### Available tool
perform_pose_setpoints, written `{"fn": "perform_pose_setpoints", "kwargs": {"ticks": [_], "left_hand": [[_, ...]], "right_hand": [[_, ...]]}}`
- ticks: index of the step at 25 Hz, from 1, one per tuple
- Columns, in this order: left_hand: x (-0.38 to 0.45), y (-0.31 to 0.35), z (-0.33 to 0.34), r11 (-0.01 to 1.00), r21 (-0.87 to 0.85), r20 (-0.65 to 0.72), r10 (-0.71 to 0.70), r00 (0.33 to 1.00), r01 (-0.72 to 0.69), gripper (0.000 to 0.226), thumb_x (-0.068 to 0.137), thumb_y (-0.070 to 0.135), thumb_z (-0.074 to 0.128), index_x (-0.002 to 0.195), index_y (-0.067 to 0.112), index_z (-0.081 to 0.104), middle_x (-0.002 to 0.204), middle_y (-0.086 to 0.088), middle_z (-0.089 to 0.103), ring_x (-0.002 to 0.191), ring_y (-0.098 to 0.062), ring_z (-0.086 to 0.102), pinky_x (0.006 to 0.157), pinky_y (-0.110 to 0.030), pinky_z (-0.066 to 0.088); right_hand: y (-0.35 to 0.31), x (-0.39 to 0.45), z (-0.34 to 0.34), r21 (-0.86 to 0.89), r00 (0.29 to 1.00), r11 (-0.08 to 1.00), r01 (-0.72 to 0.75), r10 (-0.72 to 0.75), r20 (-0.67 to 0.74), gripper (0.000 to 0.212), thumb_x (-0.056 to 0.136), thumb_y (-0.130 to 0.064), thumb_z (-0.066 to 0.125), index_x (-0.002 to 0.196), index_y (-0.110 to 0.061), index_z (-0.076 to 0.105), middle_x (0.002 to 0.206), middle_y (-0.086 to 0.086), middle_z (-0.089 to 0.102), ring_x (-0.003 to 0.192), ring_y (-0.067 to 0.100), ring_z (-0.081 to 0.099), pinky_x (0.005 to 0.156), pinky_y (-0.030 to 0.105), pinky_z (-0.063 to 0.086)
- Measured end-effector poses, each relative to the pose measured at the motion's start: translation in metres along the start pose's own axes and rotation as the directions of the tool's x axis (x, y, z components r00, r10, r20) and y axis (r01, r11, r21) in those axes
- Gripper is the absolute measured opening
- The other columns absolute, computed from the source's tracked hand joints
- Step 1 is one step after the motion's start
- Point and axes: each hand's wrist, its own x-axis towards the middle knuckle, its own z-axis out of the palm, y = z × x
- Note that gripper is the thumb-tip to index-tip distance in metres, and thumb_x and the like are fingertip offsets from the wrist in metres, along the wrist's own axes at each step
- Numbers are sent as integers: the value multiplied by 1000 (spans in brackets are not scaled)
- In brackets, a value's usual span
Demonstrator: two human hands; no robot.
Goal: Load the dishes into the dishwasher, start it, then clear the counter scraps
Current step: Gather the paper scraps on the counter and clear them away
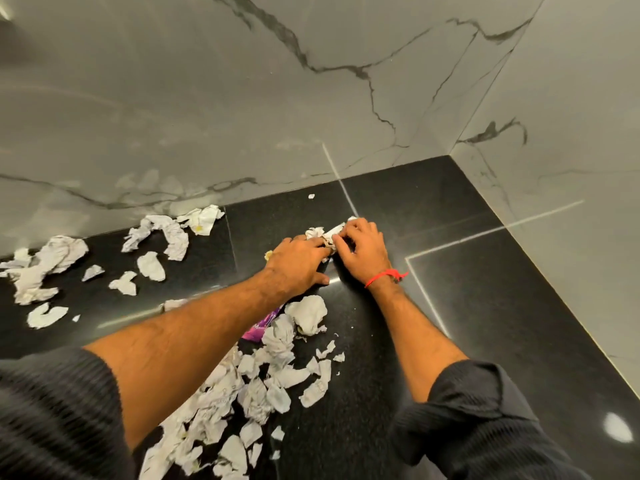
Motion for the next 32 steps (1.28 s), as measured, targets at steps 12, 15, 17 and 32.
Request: {"fn": "perform_pose_setpoints", "kwargs": {"ticks": [12,15,17,32], "left_hand": [[-130,-40,34,990,-132,-76,-63,995,53,36,105,48,35,127,39,62,145,20,53,154,-19,15,121,-64,-3],[-172,-62,36,939,-322,-182,-186,966,120,36,104,48,38,126,41,65,151,22,45,154,-18,16,122,-57,1],[-199,-73,36,896,-429,-225,-233,946,118,41,100,53,38,122,38,69,155,20,40,154,-16,15,122,-55,3],[-380,-66,131,920,-281,-256,-346,903,273,60,104,58,25,160,40,12,170,6,-6,155,-30,-12,121,-64,1]], "right_hand": [[-100,-44,58,153,897,988,32,-96,432,32,102,-26,44,125,-26,65,150,-9,45,147,8,25,122,48,-4],[-105,-47,40,420,923,885,-200,26,385,26,101,-20,52,120,-21,70,139,-6,58,137,8,43,122,49,15],[-99,-54,24,463,962,864,-199,83,258,26,97,-20,59,122,-20,68,140,-1,55,132,12,48,114,48,35],[-134,-168,-6,219,993,972,-89,71,92,62,89,-57,61,141,-26,49,153,-2,43,142,5,35,118,27,30]]}}
